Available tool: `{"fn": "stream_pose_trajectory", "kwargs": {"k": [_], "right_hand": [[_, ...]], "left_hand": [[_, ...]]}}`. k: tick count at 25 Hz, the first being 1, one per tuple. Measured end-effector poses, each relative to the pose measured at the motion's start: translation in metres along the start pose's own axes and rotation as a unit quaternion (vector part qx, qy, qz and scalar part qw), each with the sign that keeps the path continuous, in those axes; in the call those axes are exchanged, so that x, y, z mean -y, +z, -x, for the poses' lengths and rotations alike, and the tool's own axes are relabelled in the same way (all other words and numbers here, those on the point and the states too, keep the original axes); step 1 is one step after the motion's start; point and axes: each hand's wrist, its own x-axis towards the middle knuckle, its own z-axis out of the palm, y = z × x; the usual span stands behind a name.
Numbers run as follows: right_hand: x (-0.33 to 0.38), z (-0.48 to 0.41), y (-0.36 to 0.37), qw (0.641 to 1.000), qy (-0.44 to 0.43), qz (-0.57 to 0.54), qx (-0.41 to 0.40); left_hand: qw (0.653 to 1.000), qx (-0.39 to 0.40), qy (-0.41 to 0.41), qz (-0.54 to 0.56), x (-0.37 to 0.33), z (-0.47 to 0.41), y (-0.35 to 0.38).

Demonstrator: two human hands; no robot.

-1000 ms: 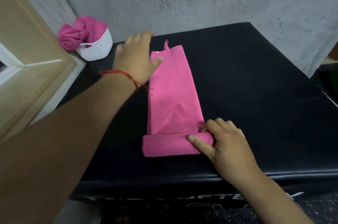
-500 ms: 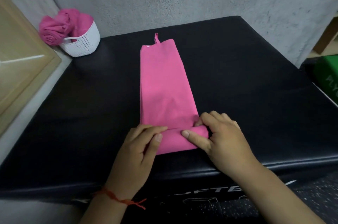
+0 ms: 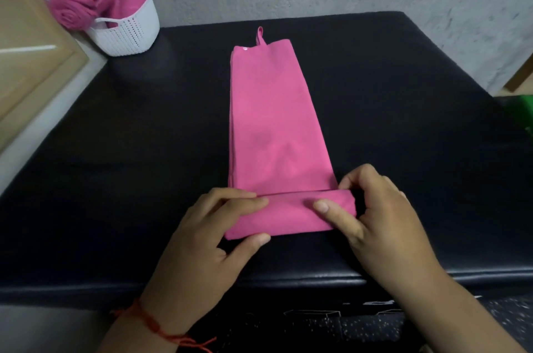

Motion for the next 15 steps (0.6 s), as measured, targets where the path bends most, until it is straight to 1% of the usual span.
{"fn": "stream_pose_trajectory", "kwargs": {"k": [4,8,11,13,15], "right_hand": [[-0.0024,0.0014,0.0058,0.997,-0.034,0.076,-0.002],[-0.0043,0.0,0.0072,0.995,-0.034,0.096,-0.006],[-0.0043,-0.0016,0.0101,0.99,-0.049,0.129,-0.016],[-0.0025,-0.0007,0.0108,0.985,-0.055,0.16,-0.027],[-0.0008,0.0012,0.0097,0.982,-0.046,0.18,-0.036]], "left_hand": [[0.999,0.007,-0.044,0.018,0.0007,-0.0048,-0.0011],[0.997,0.004,-0.052,-0.053,0.0036,-0.0075,0.0032],[0.994,0.012,-0.064,-0.085,0.0025,-0.0079,0.0037],[0.993,0.02,-0.076,-0.091,0.0008,-0.0061,0.0019],[0.99,0.037,-0.111,-0.08,0.0,-0.0037,-0.0007]]}}
